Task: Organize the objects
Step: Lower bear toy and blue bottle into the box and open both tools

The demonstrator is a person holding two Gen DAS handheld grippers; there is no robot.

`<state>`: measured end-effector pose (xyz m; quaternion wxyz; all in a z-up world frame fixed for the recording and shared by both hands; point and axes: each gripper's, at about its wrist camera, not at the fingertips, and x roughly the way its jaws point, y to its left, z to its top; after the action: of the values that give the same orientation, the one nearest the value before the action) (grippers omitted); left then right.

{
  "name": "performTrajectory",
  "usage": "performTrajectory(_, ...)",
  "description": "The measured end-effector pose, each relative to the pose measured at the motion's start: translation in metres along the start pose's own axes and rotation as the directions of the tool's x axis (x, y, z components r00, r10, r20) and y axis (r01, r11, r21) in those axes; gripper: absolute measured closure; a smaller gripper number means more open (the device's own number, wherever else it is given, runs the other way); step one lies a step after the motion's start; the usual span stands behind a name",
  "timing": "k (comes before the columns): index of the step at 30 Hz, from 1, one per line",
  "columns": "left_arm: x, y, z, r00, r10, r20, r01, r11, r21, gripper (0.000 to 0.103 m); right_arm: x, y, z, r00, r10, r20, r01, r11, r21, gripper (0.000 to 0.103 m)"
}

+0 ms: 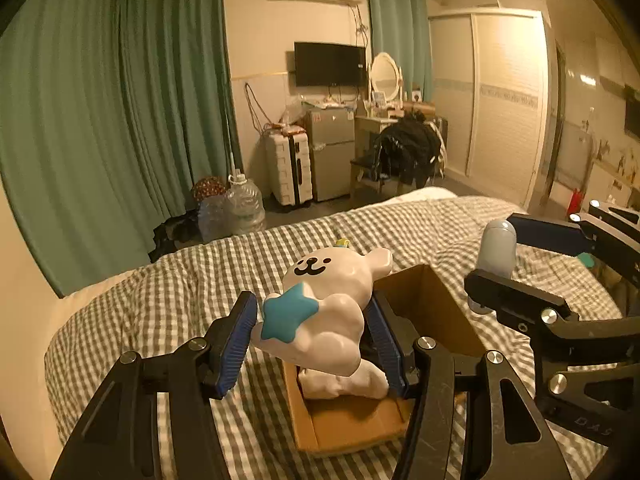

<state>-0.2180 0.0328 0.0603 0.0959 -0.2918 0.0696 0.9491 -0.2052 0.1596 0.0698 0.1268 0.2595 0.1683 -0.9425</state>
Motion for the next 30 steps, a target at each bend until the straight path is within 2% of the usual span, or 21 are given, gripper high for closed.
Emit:
performTrajectory(11,0.100,-0.016,-0.027,0.989,-0.008,-0.146,0.013,0.999,0.030,0.045,0.103,-0.027,-0.018,0.994,0.023,-0.106,-0.017,0.998,0.061,0.055)
performTrajectory(18,0.132,-0.019,-0.048,0.976,-0.041,-0.216,0.048,0.998,0.028,0.045,0.147,-0.031,-0.047,0.983,0.038,-0.181,-0.023,0.996,0.085,0.055)
performTrajectory(24,0.141,-0.015,-0.055,0.968,-0.070,-0.239,0.073,0.997,0.003,0.045,0.153,-0.034,-0.062,0.980,0.047,-0.193,-0.024,0.993,0.119,0.055)
performTrajectory(28,0.135,-0.012,-0.058,0.961,-0.100,-0.257,0.096,0.995,-0.029,0.042,0.147,-0.036,-0.058,0.983,0.049,-0.174,-0.025,0.990,0.140,0.055)
performTrajectory(29,0.130,-0.011,-0.057,0.962,-0.101,-0.255,0.096,0.995,-0.032,0.039,0.143,-0.038,-0.058,0.984,0.052,-0.169,-0.027,0.989,0.148,0.053)
performTrajectory(30,0.124,-0.010,-0.056,0.963,-0.097,-0.250,0.092,0.995,-0.033,0.035,0.139,-0.039,-0.056,0.986,0.050,-0.159,-0.025,0.987,0.156,0.046)
